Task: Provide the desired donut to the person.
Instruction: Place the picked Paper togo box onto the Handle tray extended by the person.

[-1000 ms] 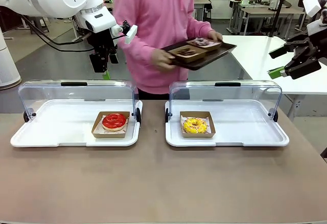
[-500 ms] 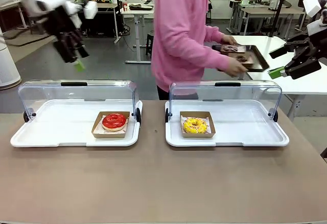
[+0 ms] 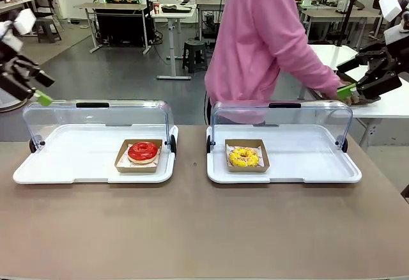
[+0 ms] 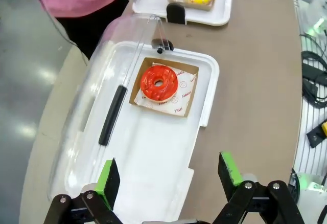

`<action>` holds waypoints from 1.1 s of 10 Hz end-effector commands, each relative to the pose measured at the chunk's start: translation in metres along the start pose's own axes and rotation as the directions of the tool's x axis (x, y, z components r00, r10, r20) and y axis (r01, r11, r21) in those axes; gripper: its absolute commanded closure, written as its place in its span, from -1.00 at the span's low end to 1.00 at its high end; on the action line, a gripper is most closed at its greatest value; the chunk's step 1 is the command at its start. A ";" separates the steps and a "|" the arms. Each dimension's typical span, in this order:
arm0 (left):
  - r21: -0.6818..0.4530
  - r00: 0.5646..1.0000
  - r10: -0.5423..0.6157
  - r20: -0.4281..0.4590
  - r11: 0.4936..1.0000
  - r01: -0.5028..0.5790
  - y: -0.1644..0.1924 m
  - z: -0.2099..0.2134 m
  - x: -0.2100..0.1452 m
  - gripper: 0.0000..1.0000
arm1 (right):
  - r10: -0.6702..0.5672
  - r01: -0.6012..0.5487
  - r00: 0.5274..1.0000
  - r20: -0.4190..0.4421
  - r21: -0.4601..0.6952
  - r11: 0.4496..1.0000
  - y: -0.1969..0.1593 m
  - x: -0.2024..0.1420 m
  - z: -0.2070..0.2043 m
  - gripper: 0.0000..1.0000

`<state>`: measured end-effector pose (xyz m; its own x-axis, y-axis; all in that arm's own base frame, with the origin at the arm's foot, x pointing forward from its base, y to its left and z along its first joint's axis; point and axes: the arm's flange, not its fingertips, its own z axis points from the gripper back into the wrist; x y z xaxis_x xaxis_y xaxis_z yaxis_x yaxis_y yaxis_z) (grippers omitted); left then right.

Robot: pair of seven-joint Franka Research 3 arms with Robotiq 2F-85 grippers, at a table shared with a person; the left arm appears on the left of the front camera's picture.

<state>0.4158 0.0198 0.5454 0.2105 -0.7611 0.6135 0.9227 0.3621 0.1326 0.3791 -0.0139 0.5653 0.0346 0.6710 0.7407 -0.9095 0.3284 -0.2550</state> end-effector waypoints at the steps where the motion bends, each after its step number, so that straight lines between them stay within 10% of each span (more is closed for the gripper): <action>1: 0.023 1.000 -0.005 0.031 1.000 0.004 -0.015 0.008 -0.019 -1.00 | 0.006 -0.006 1.000 0.003 0.007 1.000 0.000 -0.001 -0.001 -1.00; 11: 0.167 0.970 0.035 0.241 0.983 -0.077 -0.017 0.037 -0.069 -1.00 | 0.006 -0.006 1.000 0.003 0.007 1.000 0.000 -0.001 -0.001 -1.00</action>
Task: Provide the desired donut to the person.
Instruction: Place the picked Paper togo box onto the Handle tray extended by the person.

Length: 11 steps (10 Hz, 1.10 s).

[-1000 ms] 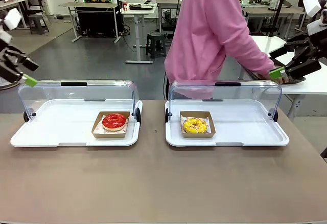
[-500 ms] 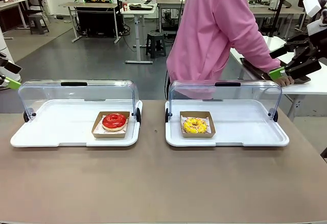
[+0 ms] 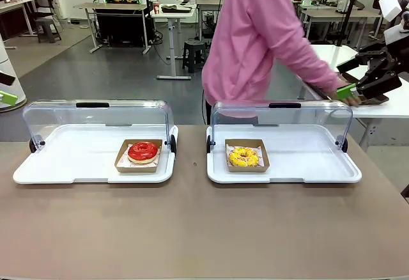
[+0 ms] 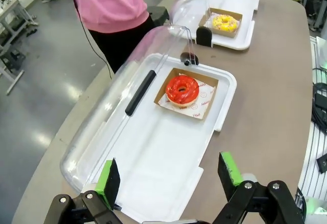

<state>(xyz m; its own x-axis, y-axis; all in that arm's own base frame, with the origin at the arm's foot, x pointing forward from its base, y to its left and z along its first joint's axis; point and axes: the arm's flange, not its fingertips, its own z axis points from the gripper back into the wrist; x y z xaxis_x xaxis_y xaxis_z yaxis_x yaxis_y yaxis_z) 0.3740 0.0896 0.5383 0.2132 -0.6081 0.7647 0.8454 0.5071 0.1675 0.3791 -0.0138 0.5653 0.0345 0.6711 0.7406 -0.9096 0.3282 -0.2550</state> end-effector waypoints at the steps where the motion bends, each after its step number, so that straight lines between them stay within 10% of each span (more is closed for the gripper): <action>1: 0.035 0.997 -0.044 0.059 0.999 0.042 -0.003 -0.008 -0.005 -1.00 | 0.006 -0.006 1.000 0.003 0.007 1.000 0.000 -0.001 -0.001 -1.00; 11: 0.008 0.999 -0.019 0.047 1.000 0.019 -0.001 -0.008 0.002 -1.00 | 0.006 -0.006 1.000 0.003 0.007 1.000 0.000 -0.001 -0.001 -1.00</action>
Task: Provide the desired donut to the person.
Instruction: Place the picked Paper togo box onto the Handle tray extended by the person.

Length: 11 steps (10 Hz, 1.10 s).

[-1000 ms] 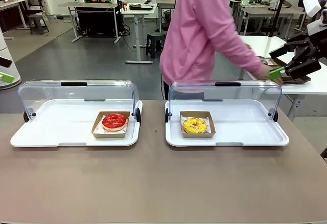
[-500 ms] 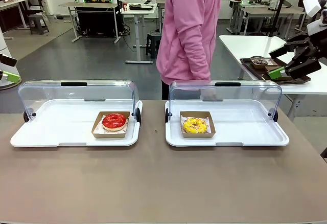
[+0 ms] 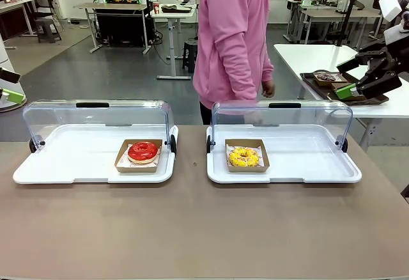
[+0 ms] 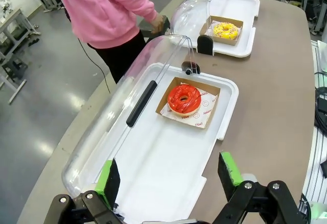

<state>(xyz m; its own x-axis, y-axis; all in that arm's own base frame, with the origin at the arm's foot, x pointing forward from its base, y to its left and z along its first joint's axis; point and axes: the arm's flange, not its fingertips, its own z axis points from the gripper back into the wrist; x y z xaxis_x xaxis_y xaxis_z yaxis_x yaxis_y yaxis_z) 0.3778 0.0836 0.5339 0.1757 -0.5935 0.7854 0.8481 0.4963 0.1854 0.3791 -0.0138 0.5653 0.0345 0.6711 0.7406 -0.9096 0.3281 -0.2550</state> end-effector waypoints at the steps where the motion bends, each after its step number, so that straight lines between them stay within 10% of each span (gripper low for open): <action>1: 0.005 1.000 0.001 0.006 1.000 -0.001 0.000 0.001 0.001 -1.00 | 0.006 -0.006 1.000 0.003 0.007 1.000 0.000 -0.001 -0.001 -1.00; 11: 0.005 1.000 0.001 0.006 1.000 -0.001 0.000 0.001 0.001 -1.00 | 0.006 -0.006 1.000 0.003 0.007 1.000 0.000 -0.001 -0.001 -1.00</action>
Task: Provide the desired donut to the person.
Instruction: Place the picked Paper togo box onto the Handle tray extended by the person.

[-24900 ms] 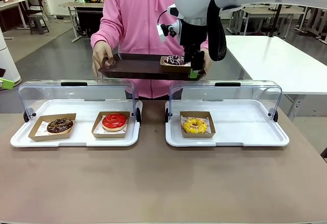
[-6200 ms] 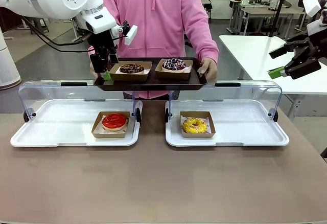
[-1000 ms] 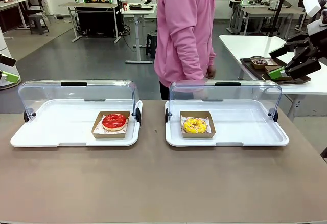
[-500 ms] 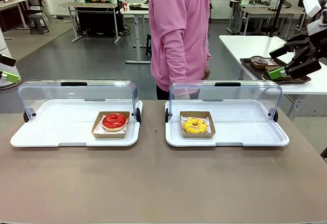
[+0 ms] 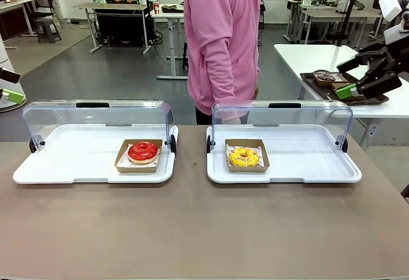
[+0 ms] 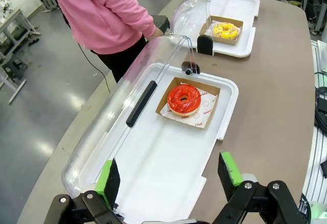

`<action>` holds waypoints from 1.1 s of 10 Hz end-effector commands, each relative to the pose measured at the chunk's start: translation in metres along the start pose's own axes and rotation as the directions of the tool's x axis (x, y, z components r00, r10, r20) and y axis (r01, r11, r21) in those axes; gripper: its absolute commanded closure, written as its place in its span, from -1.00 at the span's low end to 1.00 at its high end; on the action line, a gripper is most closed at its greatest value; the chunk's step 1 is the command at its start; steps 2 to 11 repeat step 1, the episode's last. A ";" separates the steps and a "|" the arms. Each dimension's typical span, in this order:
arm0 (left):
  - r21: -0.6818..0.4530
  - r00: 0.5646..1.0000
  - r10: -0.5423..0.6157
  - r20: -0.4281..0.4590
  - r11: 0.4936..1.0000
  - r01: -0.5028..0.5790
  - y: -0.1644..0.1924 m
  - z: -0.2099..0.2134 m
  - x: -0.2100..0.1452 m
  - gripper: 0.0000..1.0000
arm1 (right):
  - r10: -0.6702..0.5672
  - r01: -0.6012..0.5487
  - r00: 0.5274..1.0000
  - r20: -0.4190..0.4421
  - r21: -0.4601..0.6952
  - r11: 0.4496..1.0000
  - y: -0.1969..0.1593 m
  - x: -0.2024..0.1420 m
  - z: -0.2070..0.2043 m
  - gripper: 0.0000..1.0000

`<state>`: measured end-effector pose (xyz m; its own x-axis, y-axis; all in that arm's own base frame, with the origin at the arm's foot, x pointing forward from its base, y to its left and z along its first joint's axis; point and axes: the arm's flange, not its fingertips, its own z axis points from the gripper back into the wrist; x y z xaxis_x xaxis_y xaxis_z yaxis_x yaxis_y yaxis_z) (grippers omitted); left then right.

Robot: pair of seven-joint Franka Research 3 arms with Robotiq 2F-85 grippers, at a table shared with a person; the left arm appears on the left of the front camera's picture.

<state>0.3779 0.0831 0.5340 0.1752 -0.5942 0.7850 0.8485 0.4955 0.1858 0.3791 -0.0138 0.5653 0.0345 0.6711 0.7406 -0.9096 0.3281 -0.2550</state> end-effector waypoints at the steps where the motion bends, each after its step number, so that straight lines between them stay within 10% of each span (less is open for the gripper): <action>1: 0.005 1.000 0.002 0.007 1.000 -0.002 0.000 0.001 0.000 -1.00 | 0.006 -0.006 1.000 0.003 0.007 1.000 0.000 -0.001 -0.001 -1.00; 11: 0.005 1.000 0.002 0.007 1.000 -0.002 0.000 0.001 0.000 -1.00 | 0.006 -0.006 1.000 0.003 0.007 1.000 0.000 -0.001 -0.001 -1.00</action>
